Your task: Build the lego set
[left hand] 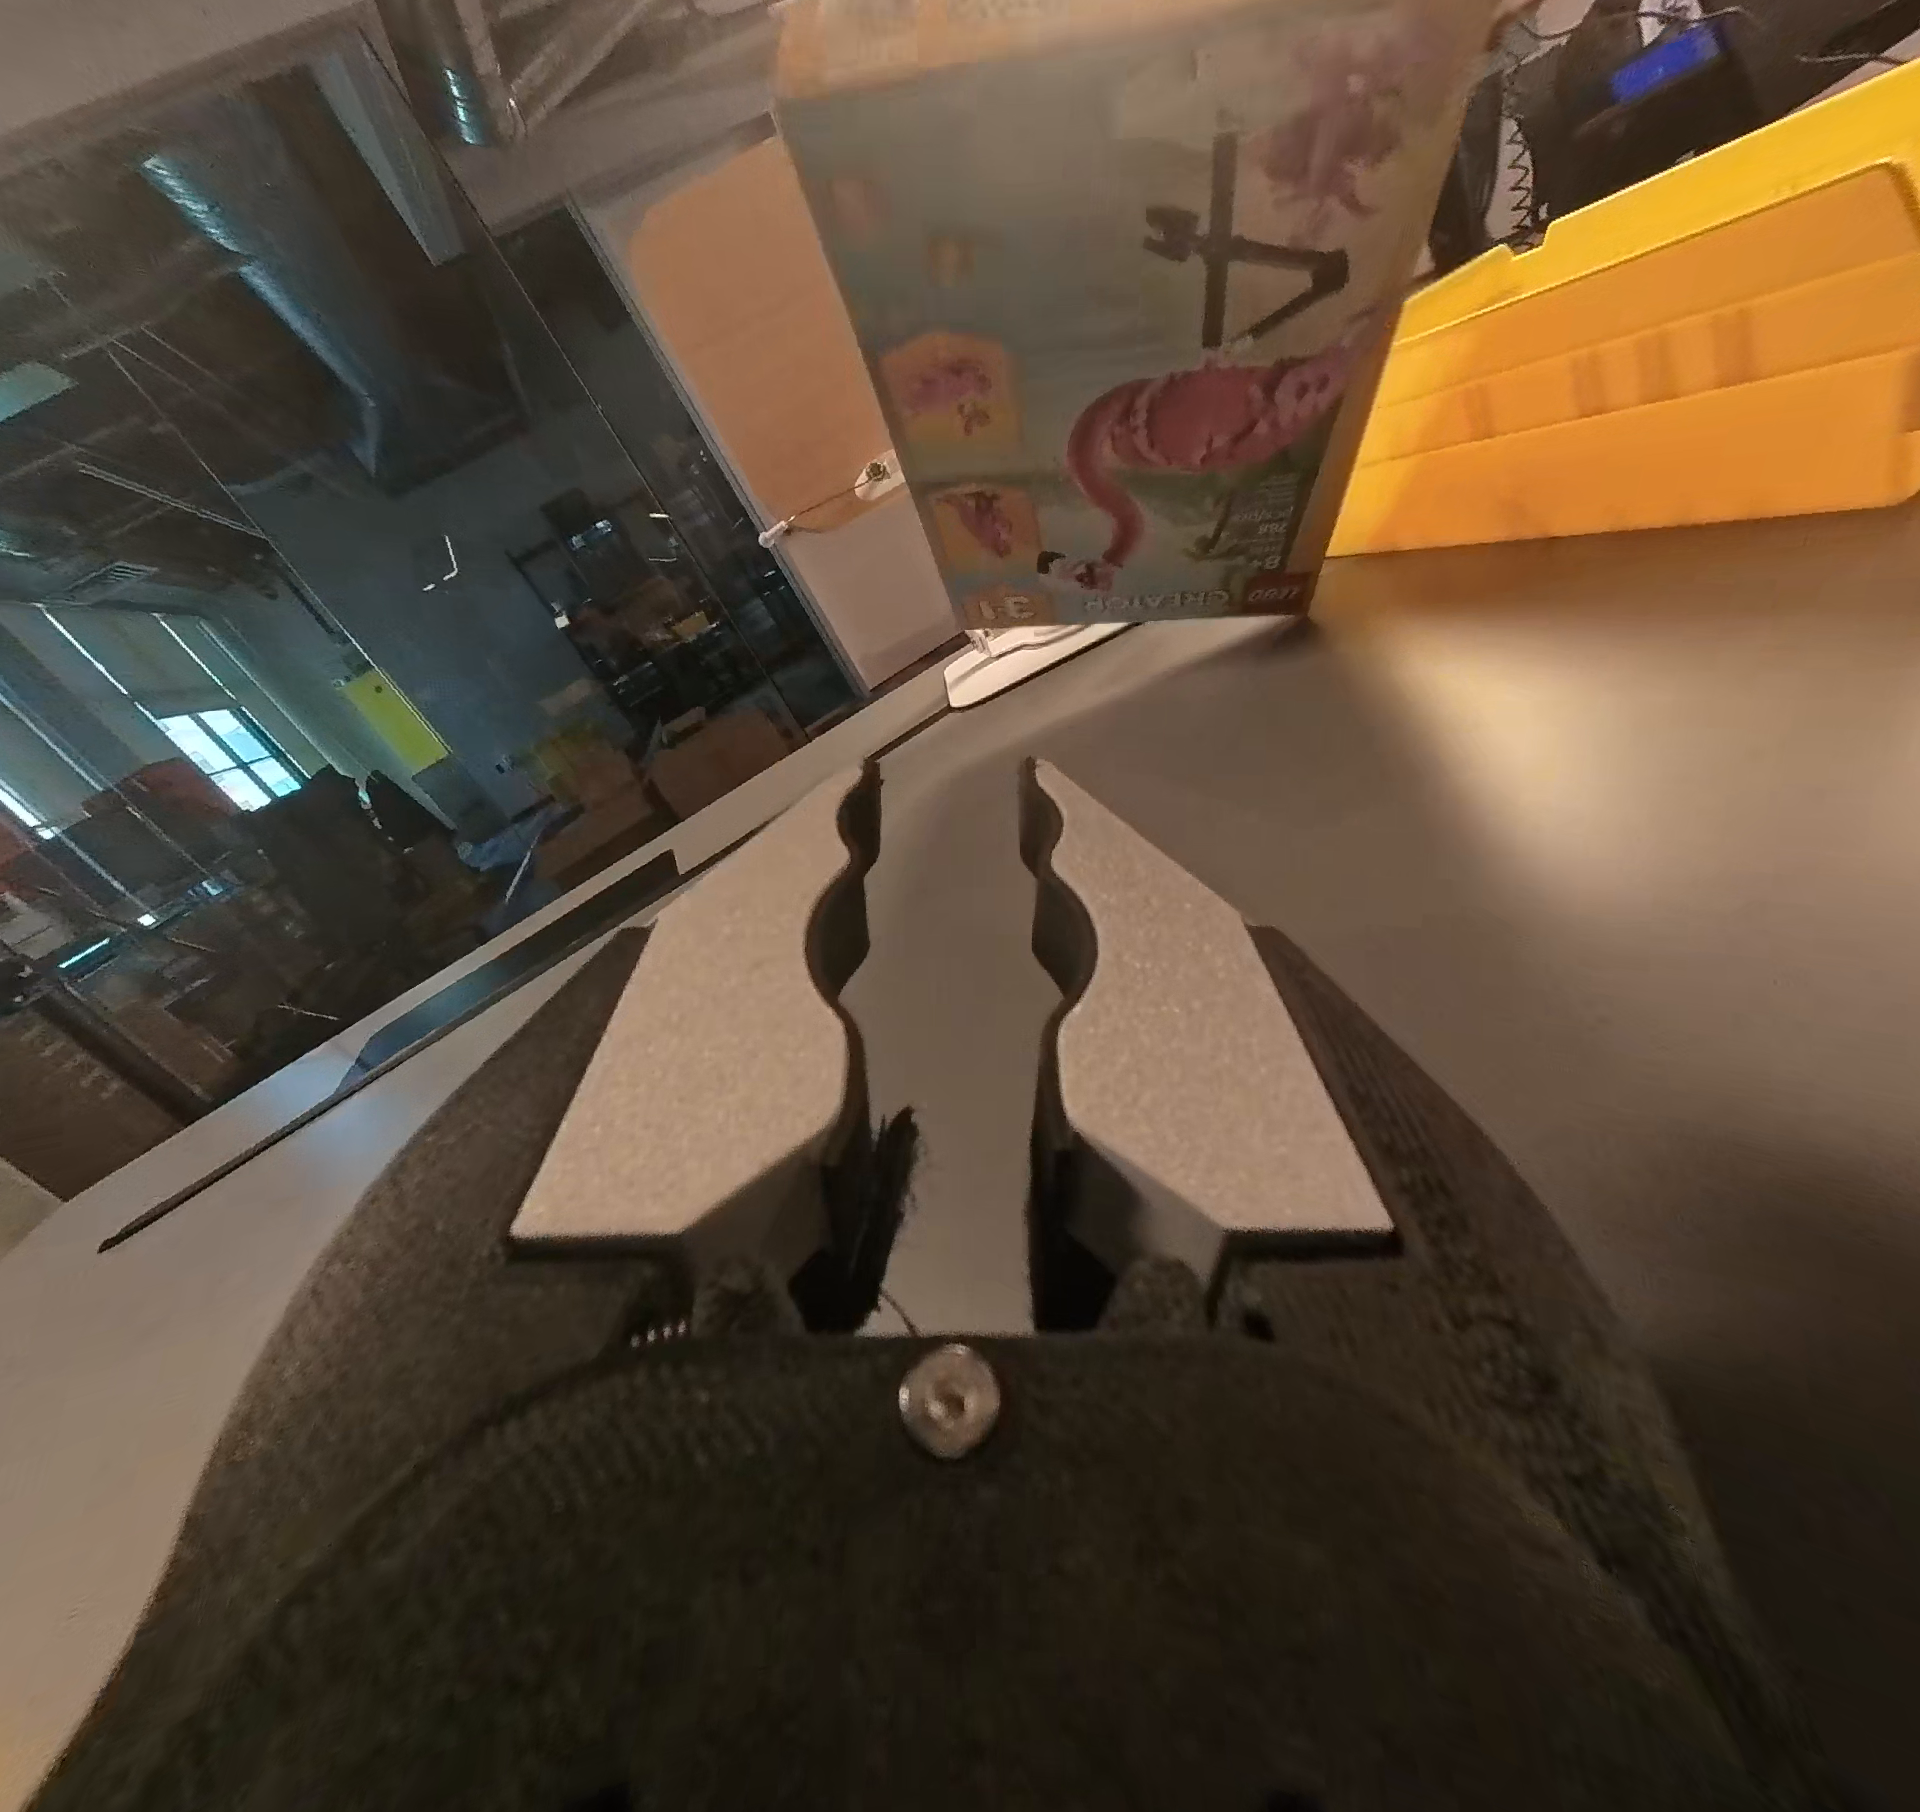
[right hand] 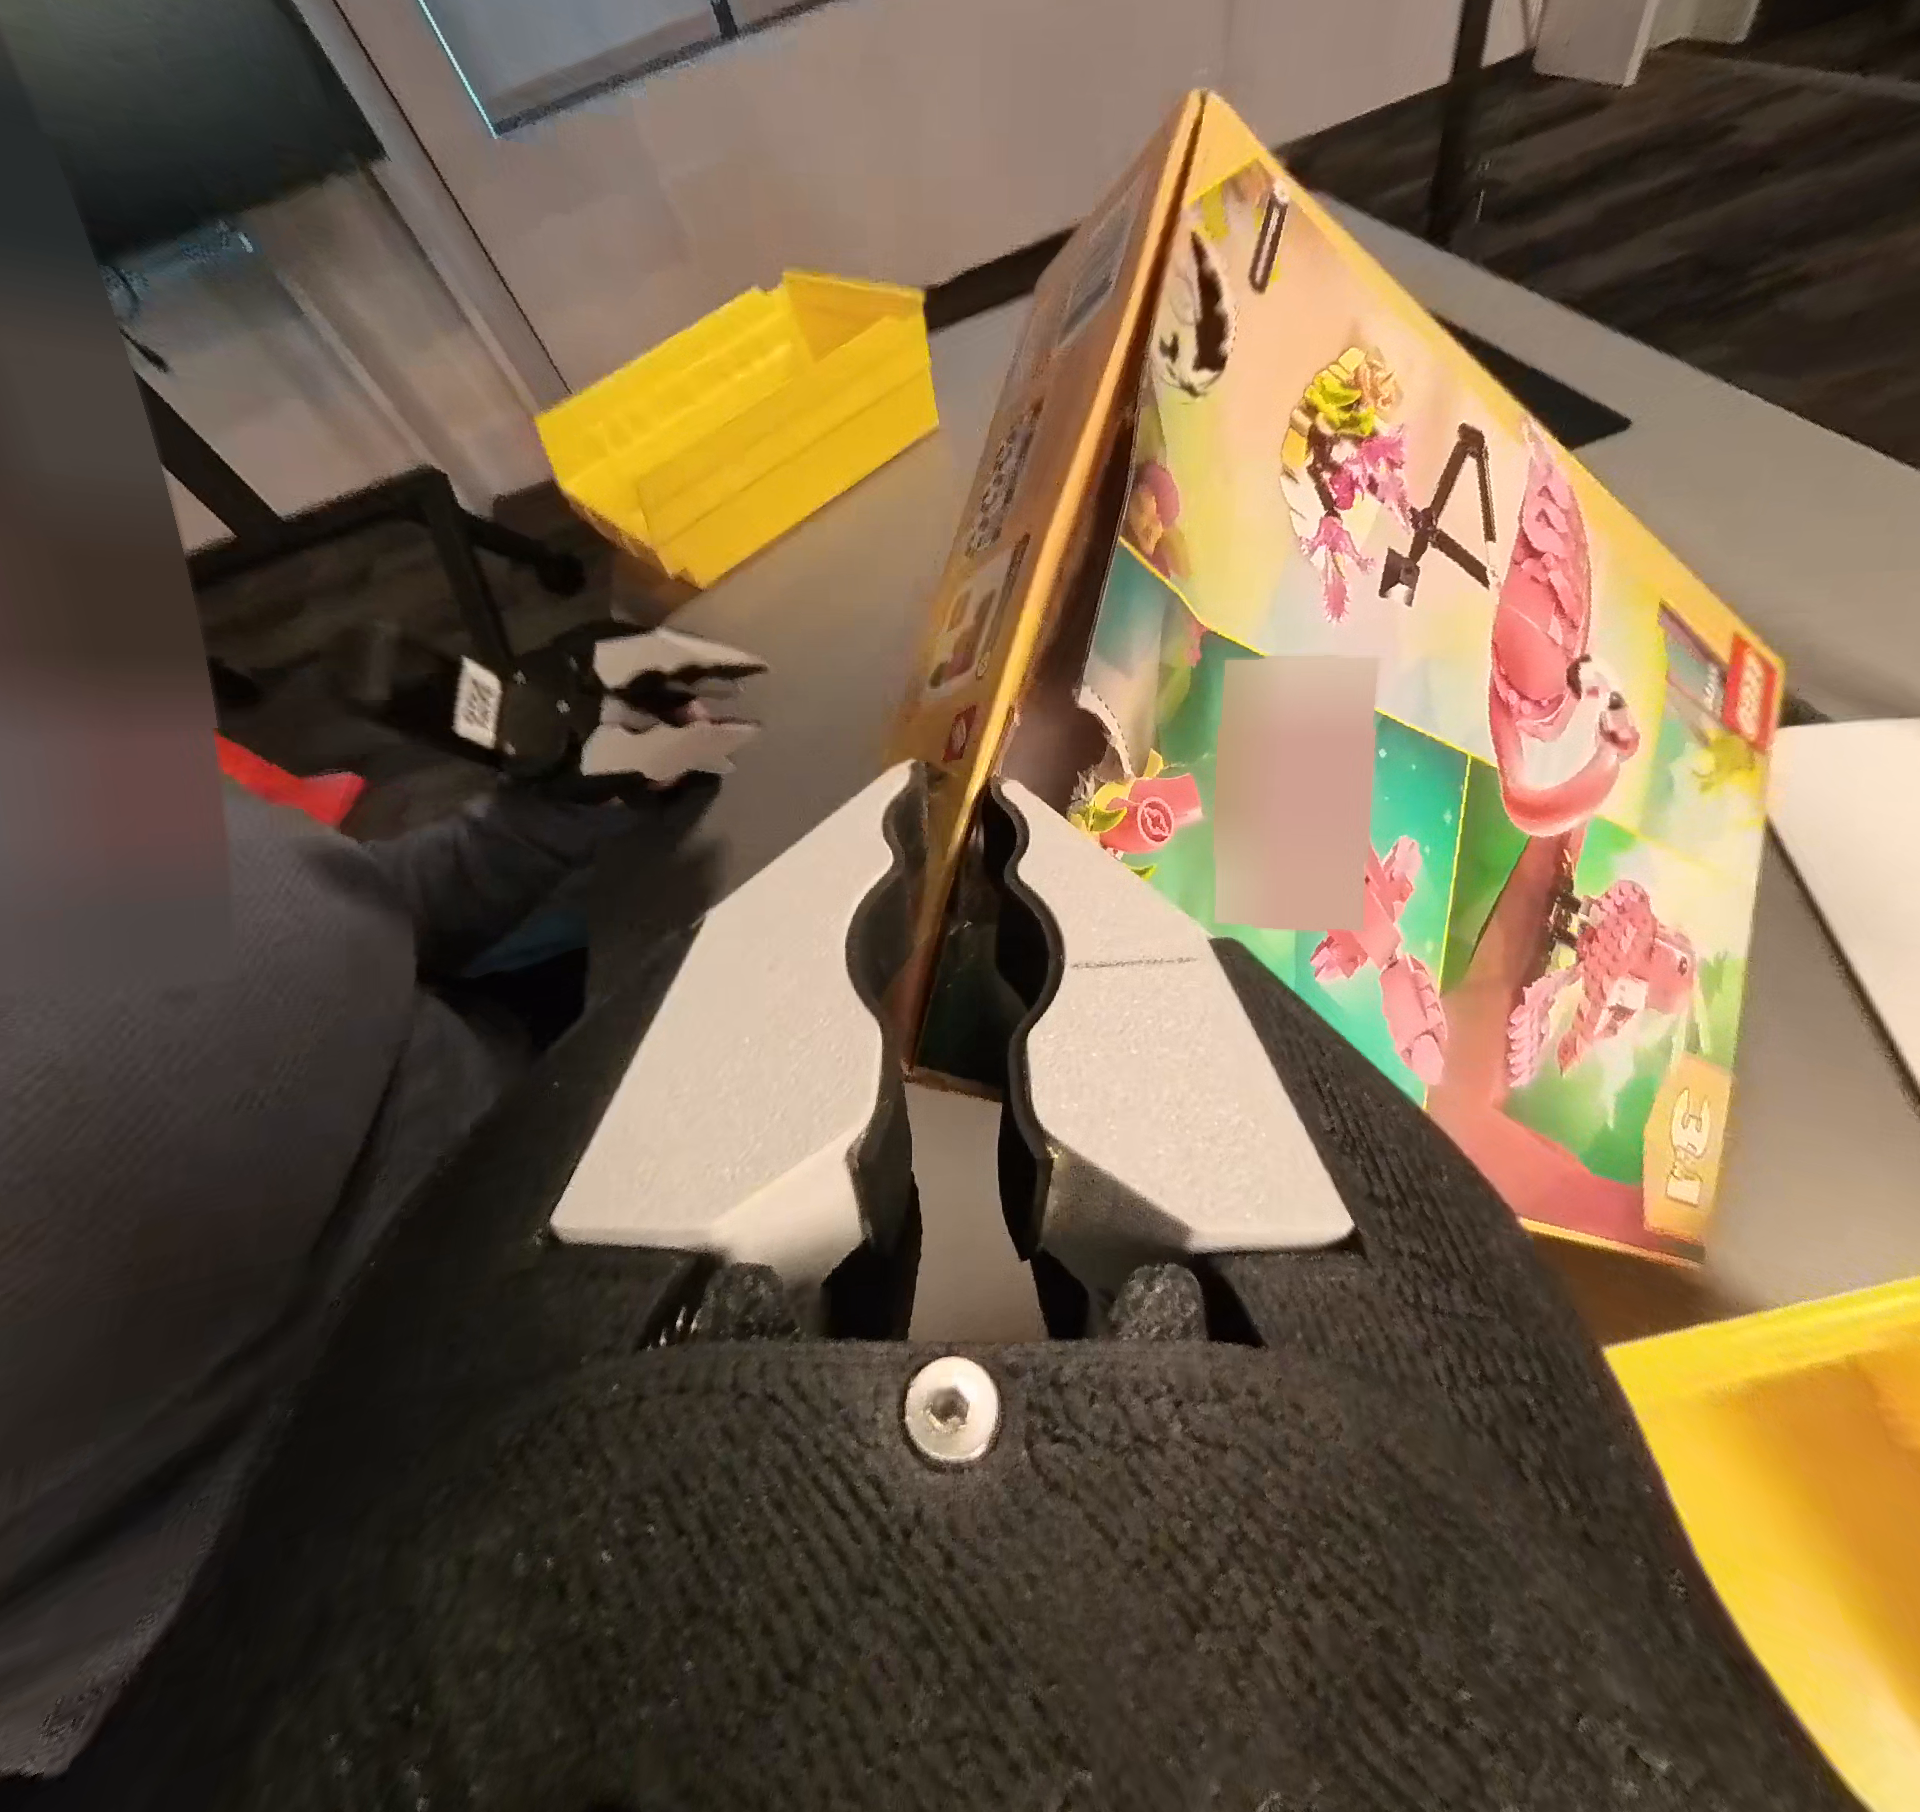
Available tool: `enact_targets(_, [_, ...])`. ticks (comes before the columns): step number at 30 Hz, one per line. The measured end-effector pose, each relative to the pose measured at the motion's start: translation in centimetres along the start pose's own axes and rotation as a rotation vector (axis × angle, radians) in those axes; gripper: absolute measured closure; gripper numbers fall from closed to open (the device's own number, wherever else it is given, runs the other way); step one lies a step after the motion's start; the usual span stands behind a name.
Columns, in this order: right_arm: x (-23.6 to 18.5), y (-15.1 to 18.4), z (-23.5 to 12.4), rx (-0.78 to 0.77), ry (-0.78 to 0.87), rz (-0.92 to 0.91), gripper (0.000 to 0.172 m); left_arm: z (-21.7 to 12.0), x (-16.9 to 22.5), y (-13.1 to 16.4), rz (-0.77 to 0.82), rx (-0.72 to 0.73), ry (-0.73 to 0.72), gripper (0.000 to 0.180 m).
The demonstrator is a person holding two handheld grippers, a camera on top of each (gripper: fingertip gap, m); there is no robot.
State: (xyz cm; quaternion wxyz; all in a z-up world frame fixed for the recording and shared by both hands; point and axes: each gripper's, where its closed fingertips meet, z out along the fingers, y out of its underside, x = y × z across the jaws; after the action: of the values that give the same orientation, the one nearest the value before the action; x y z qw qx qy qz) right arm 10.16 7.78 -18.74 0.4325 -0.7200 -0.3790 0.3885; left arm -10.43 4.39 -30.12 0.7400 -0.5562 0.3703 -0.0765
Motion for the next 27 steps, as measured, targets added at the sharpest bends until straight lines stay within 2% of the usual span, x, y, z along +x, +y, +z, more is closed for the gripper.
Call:
enact_targets(5, [-3.4, 4.6, 5.0, -0.223, 0.089, -0.278, 0.164, -0.1, -0.3, -0.1, -0.011, 0.011, -0.009, 0.155])
enact_targets(9, [-5.1, 9.9, 9.7, -0.427, 0.184, -0.596, 0.160, -0.4, 0.4, -0.7, 0.008, 0.043, 0.012, 0.154])
enact_targets(17, [-5.1, 15.8, 15.2, -0.412, 0.273, -0.928, 0.160, 0.1, 1.0, -0.2, 0.117, 0.009, -0.016, 0.153])
enact_targets(22, [-4.6, 15.4, 15.0, -0.292, 0.333, -1.129, 0.155, 0.5, 1.2, 0.7, 0.178, -0.048, -0.029, 0.153])
enact_targets(27, [-4.1, 15.0, 14.5, -0.109, 0.522, -1.284, 0.150, 0.8, 3.3, 0.8, 0.210, -0.109, 0.107, 0.147])
